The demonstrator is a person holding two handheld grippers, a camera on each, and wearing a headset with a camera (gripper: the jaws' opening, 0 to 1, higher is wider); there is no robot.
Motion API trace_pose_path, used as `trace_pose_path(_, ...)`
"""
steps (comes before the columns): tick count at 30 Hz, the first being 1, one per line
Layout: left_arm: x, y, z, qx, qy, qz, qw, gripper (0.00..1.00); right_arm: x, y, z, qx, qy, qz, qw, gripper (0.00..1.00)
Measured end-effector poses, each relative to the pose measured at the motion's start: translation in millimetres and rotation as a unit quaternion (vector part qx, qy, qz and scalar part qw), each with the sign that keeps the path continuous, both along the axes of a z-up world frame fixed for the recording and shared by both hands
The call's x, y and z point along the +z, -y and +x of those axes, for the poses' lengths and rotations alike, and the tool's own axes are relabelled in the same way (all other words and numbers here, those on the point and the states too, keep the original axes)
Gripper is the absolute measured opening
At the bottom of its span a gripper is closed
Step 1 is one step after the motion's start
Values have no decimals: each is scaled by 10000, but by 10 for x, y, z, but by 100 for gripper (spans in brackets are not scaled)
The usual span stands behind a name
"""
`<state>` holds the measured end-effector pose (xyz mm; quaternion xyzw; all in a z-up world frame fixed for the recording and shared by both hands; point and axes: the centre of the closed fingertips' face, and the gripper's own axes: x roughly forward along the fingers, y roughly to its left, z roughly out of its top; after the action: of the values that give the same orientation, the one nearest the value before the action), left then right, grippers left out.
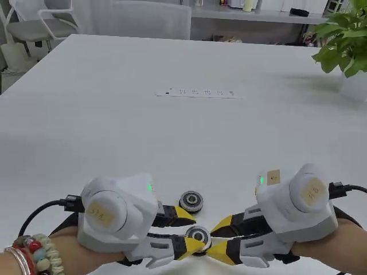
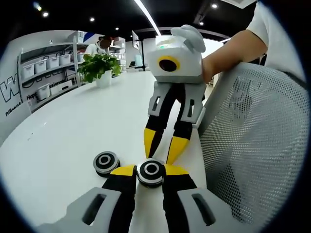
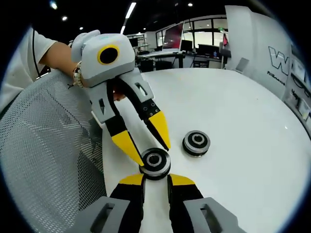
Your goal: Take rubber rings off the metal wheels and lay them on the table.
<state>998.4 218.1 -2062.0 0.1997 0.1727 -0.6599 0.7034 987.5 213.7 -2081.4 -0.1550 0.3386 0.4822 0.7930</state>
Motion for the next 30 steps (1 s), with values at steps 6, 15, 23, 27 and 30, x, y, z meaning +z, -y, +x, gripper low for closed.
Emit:
trace_pose_path(6,-12,2,-30,-11,-85,12,10000,13,0,11,1,-57,-42,25,10000,15)
trace_pose_path(15,-21,-5,-30,-90,-32,1,10000,8,-3,-10,-8,-107,-130,148,9997,15)
trace_pose_path(23,-19,-6,-37,-85,-47,-68,9999,8,-7,-21,-3,-104,-100,146,9998,16)
trace_pose_path(27,-17,-6,-37,-70,-53,-109,9999,8,-30,-75,-19,-72,-88,108,9999,20)
trace_pose_path(30,-16,-6,-38,-61,-41,-122,9999,8,-32,-76,-11,0,37,13,10000,21)
